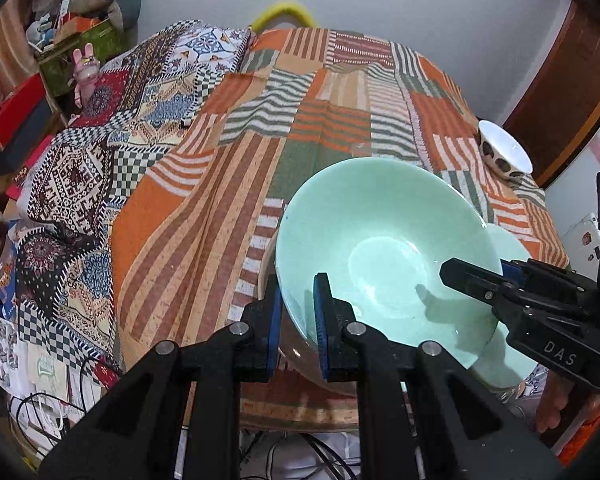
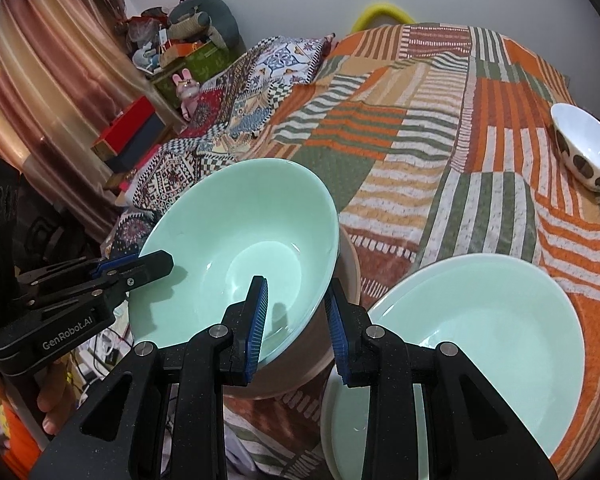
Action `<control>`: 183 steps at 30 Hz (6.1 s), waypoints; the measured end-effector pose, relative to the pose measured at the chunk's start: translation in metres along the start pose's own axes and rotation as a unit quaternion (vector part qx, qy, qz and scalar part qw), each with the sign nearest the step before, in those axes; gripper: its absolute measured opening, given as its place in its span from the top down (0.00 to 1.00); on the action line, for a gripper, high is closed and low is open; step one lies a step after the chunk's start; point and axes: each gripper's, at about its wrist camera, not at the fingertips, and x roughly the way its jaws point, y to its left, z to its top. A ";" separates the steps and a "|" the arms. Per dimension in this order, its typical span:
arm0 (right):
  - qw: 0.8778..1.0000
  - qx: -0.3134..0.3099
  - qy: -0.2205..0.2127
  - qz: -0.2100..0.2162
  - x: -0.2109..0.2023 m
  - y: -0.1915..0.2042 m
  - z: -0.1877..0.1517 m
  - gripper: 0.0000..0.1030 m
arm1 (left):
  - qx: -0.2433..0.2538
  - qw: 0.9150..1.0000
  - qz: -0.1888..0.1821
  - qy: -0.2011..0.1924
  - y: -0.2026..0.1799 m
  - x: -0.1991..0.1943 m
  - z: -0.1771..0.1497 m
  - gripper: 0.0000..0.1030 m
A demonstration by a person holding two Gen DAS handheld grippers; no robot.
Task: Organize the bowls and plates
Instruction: 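Lift the light green bowl with both grippers and lower it into the pink bowl, then open both grippers and release the light green bowl in the pink bowl, then move both grippers to the spotted white bowl and close on its rim, then lift the spotted white bowl with both grippers and carry it over the stack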
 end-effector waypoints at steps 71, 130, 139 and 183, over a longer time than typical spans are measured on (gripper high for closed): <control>0.956 0.147 -0.195 -0.160 -0.165 -0.194 0.025 0.51 | 0.101 0.984 -0.073 -0.130 -0.176 -0.025 0.121 0.30; 0.976 0.148 -0.084 -0.139 -0.091 -0.277 0.066 0.77 | 0.234 0.970 -0.052 0.051 -0.320 0.184 0.173 0.83; 0.975 0.125 -0.124 -0.139 -0.128 -0.231 0.066 0.76 | 0.215 0.974 -0.071 0.006 -0.297 0.114 0.163 0.83; 0.992 -0.004 -0.124 -0.009 -0.088 -0.022 0.034 0.75 | 0.065 0.993 -0.005 -0.097 -0.064 -0.065 0.044 0.82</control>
